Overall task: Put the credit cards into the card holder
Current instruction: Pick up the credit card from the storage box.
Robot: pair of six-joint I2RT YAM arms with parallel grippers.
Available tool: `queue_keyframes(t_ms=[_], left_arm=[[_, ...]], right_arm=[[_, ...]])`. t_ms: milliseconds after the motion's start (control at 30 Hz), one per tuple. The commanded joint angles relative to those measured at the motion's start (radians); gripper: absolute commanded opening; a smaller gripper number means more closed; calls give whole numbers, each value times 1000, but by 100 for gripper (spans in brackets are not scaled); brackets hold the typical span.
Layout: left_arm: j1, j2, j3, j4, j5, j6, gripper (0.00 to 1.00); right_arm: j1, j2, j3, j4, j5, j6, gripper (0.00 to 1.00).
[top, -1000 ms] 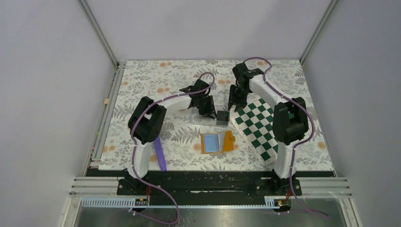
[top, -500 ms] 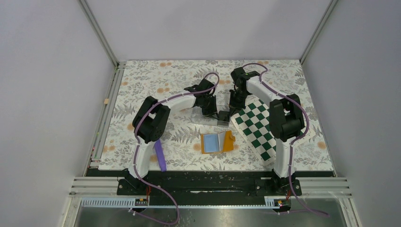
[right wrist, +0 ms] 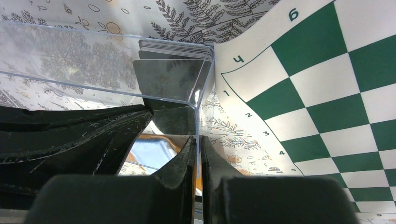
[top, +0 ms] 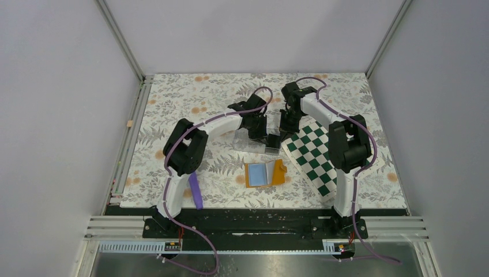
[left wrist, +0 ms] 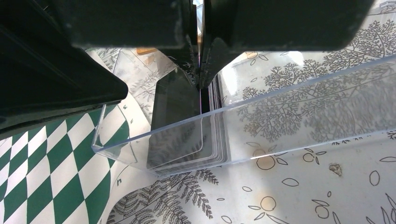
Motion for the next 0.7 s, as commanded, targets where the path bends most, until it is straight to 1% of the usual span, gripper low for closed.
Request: queue_keyframes(t_ms=[0,133,233,667], left_arm=[[-19,-45,51,-8,-26,23,0],[-29,-49,67,-36,-60,39,0],[-41,-33,105,-99,-106,68,5],[-75,53,224,-207,-149,136,18]], right_arm=[[6,1,-14,-9,-36,-6,4],[6,0,-17,-8,-35,-9,4],[6,2,-21,-9,-35,-10,4],[6,4,-28,-9,-34,-13,5]])
